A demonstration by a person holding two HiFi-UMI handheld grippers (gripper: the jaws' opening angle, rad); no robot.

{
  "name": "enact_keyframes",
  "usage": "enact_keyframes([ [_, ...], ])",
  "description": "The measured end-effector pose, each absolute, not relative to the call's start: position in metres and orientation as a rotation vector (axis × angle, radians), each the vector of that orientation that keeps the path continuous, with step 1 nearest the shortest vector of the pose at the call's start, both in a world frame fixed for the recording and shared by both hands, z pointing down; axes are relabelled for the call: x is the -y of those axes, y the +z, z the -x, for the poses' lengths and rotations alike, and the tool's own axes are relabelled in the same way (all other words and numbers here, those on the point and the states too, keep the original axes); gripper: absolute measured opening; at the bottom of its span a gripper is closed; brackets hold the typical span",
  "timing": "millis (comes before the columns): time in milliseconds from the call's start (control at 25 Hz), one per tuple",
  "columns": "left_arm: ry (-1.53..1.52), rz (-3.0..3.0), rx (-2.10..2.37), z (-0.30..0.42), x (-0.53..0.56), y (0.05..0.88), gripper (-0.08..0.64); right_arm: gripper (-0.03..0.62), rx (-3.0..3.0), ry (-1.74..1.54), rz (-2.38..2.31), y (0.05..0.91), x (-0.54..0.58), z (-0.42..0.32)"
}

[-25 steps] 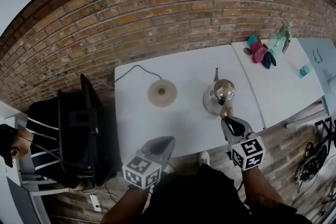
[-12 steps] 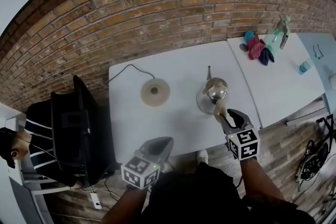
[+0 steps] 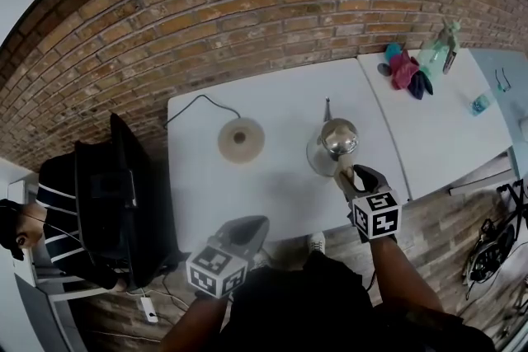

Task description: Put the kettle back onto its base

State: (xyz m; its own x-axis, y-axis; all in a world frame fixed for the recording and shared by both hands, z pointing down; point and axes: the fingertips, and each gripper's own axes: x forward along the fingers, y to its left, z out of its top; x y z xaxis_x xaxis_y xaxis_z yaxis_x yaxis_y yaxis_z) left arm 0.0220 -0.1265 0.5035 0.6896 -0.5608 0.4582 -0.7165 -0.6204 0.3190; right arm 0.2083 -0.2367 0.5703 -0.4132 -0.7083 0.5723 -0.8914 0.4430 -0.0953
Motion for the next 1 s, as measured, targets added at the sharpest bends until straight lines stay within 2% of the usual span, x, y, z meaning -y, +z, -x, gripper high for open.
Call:
enact_keyframes([
  [800, 0.412, -2.387, 1.007, -0.011, 0.131, 0.507, 0.0, 0.2, 2.169, 0.674, -1.36, 0.608, 0.249, -0.204],
  [1000, 0.414, -2.389, 1.018, -0.009, 0.131, 0.506, 0.0, 0.171, 2.153, 0.708, -1.387, 0.608, 0.251, -0.211],
])
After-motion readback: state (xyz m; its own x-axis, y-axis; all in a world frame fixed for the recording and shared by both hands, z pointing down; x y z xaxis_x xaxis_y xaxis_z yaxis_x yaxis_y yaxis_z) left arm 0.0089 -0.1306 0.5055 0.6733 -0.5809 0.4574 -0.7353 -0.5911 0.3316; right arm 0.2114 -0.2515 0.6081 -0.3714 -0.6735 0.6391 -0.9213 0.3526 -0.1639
